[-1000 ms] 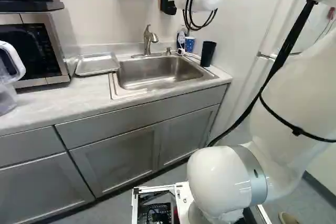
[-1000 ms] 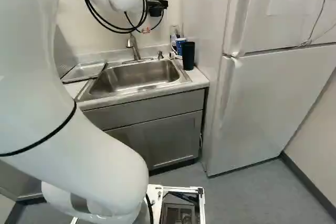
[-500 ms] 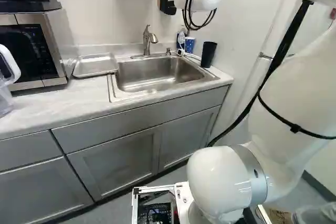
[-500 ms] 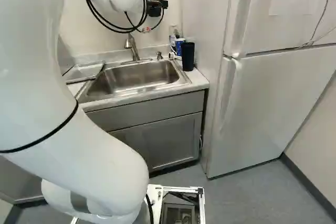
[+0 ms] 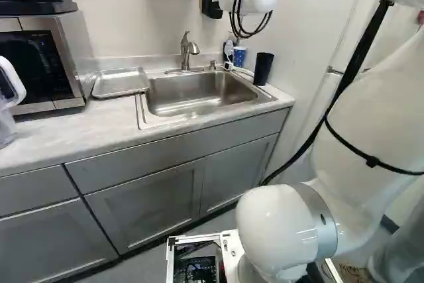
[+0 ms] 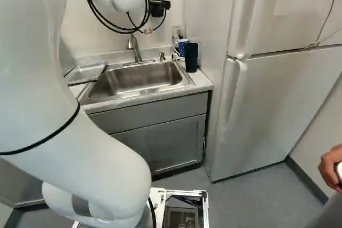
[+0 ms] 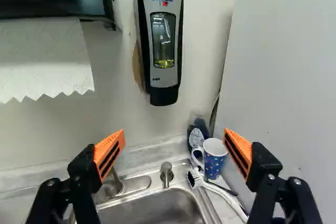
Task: Rinse the cup and place it in the tray
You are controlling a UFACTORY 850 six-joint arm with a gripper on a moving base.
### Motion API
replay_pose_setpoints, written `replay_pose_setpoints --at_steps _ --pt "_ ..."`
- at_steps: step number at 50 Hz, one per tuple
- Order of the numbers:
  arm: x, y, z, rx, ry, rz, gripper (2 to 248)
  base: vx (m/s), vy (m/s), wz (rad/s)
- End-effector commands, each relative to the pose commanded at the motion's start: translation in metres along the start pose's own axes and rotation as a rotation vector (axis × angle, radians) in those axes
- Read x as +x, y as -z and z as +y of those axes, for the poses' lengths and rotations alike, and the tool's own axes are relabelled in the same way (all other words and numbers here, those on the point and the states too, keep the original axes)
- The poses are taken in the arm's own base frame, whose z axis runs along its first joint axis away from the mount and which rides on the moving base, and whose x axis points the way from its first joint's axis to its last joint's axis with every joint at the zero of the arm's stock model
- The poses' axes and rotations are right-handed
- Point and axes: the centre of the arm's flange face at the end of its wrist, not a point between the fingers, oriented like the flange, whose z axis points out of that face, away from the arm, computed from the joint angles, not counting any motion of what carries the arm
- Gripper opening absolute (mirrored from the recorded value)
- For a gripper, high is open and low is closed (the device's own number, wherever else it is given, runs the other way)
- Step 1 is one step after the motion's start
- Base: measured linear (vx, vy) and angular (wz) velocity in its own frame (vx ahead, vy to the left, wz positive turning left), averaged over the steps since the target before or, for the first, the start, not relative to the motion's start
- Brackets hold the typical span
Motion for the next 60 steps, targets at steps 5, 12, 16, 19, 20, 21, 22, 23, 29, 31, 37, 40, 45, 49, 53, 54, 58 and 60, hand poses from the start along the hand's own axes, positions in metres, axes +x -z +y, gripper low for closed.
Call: replay_pose_setpoints --at_steps 5,12,16,19,20,21,22,23,29,31,37,40,45,49,53,54,58,60 --pt "-0.001 -0.001 -0.002 0.004 0.0 -0.012 247 0.0 0.0 0.0" --pt "-0.003 -0.001 -0.005 0.01 0.001 -0.031 247 0.0 0.0 0.0" --pt "-0.004 -0.002 -0.007 0.013 0.001 -0.043 247 0.0 0.0 0.0" --pt "-0.005 -0.002 -0.008 0.016 0.002 -0.053 247 0.0 0.0 0.0" --pt "-0.005 -0.002 -0.009 0.017 0.002 -0.056 247 0.0 0.0 0.0" --pt "-0.005 -0.002 -0.009 0.018 0.002 -0.06 247 0.0 0.0 0.0" --pt "-0.005 -0.002 -0.01 0.019 0.002 -0.063 247 0.0 0.0 0.0" --pt "-0.006 -0.003 -0.01 0.02 0.002 -0.067 247 0.0 0.0 0.0" --pt "-0.007 -0.004 -0.014 0.026 0.003 -0.088 247 0.0 0.0 0.0" --pt "-0.008 -0.004 -0.015 0.028 0.004 -0.095 247 0.0 0.0 0.0" --pt "-0.01 -0.006 -0.019 0.035 0.005 -0.117 247 0.0 0.0 0.0" --pt "-0.011 -0.007 -0.02 0.038 0.006 -0.127 247 0.0 0.0 0.0" --pt "-0.012 -0.009 -0.023 0.044 0.007 -0.146 247 0.0 0.0 0.0" --pt "-0.013 -0.011 -0.026 0.048 0.008 -0.161 247 0.0 0.0 0.0" --pt "-0.014 -0.012 -0.028 0.053 0.009 -0.176 247 0.0 0.0 0.0" --pt "-0.015 -0.013 -0.029 0.054 0.009 -0.18 247 0.0 0.0 0.0" --pt "-0.016 -0.015 -0.031 0.058 0.01 -0.195 247 0.0 0.0 0.0" --pt "-0.016 -0.016 -0.033 0.06 0.011 -0.202 247 0.0 0.0 0.0"
